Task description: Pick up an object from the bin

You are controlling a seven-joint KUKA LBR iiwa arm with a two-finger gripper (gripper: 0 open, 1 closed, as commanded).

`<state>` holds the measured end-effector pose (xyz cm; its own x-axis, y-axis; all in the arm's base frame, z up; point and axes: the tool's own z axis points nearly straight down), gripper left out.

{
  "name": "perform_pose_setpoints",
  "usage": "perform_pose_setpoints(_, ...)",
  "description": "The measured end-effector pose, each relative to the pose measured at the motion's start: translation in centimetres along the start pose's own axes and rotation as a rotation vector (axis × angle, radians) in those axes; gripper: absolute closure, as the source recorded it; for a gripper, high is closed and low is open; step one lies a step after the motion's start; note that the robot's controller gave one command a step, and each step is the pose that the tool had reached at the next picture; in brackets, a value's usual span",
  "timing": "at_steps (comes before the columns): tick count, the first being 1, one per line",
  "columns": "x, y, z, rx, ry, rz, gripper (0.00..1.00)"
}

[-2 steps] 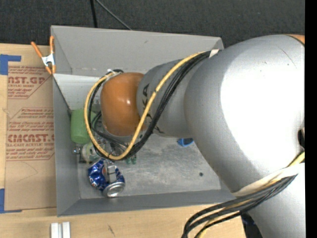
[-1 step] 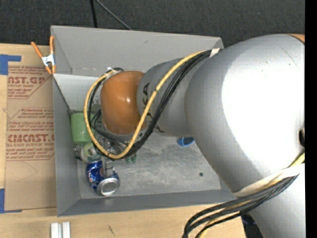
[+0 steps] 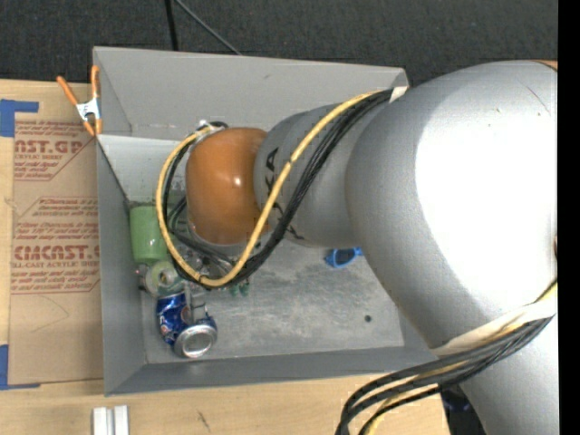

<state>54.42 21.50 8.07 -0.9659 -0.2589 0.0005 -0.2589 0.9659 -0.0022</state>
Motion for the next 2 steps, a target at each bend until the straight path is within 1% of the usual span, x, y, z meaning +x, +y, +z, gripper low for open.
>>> perform_pose_setpoints(1,0.0,0.0,-0.5,-0.001,0.001,-0.001,1.0)
perform_pose_setpoints(2,-0.2,0.1,-6.7,-0.002,-0.008,-0.002,1.0)
